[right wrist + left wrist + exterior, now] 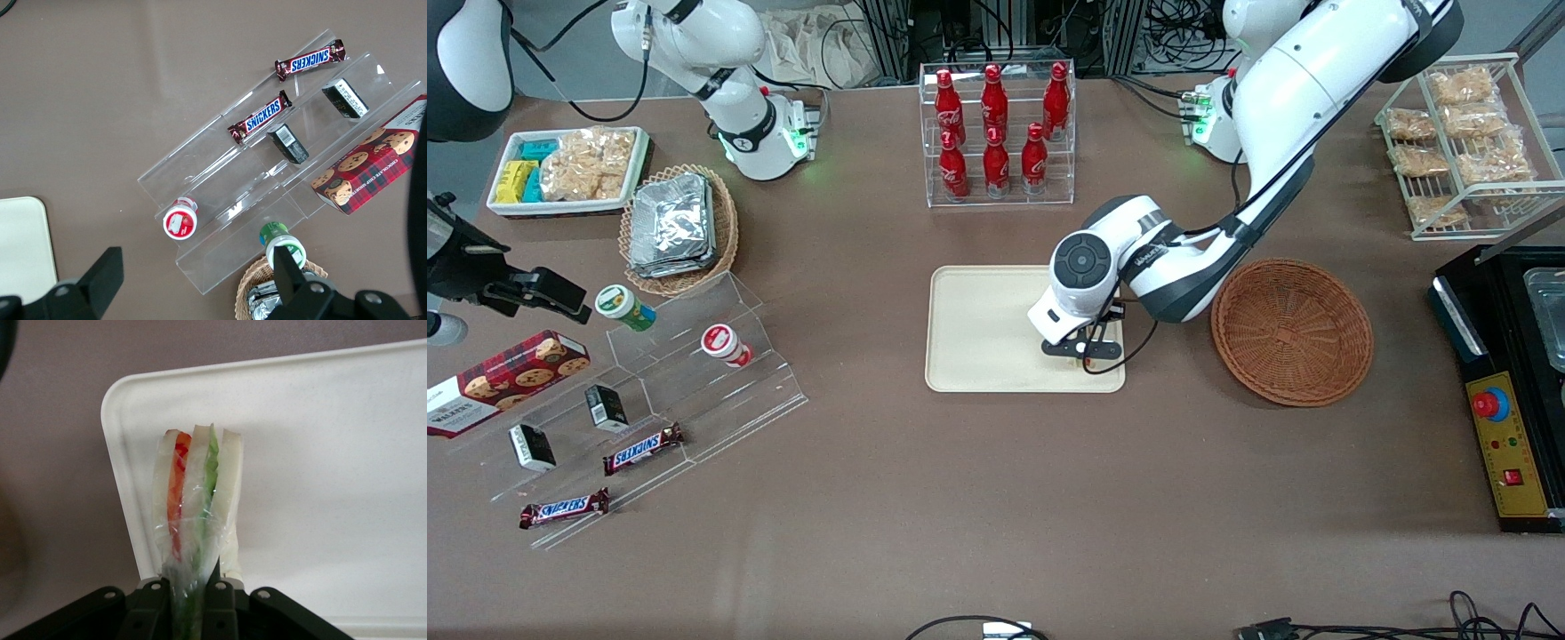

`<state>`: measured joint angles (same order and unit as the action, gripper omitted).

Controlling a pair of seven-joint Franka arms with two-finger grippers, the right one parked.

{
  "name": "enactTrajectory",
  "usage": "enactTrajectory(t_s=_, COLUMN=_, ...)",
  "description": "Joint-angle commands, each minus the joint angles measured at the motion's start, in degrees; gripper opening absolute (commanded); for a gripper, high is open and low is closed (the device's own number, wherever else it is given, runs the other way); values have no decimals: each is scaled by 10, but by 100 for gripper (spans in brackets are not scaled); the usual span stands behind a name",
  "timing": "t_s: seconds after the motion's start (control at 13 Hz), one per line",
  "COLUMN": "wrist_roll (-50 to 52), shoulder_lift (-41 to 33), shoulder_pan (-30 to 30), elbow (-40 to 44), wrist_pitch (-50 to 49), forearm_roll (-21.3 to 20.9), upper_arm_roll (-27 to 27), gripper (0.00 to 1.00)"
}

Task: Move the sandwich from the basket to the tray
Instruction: 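Lower the sandwich onto the tray and open the left gripper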

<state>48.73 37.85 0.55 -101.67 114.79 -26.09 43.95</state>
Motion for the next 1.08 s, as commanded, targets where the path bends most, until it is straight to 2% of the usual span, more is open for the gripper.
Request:
enactTrajectory(t_s=0.0, wrist_roll=15, shoulder_lift=8, shoulder_pan=0, elbow=-6, wrist_pitch=1, forearm_roll=-13, upper_arm_roll=-11, gripper=0)
enactTrajectory(t_s=0.38, wrist_roll=17, shoulder_lift=17, shoulder_pan=0, elbow=-13, wrist_pitch=2, forearm_roll=-12, upper_arm_roll=-21, gripper=0)
enactTrajectory(t_s=0.46, wrist_roll=18, shoulder_lift=18, shoulder_pan=0, elbow=-13, wrist_pitch=1, forearm_roll=-12, upper_arm_roll=-21, gripper=9)
enactTrajectory(t_s=0.54, wrist_roll=35, shoulder_lift=19, shoulder_pan=-1, elbow=-12, wrist_pitch=1, forearm_roll=-9, upper_arm_roll=-22, gripper=95)
enactTrajectory(t_s=0.62, wrist_roll=50, shoulder_lift=22, shoulder_pan=0, elbow=-12, wrist_pitch=0, forearm_roll=-9, upper_arm_roll=-22, gripper=100)
enactTrajectory(t_s=1.0, wrist_roll=53, shoulder_lift=23, shoulder_pan=0, elbow=-11, wrist_pitch=0, forearm_roll=-9, upper_arm_roll=-22, gripper=100)
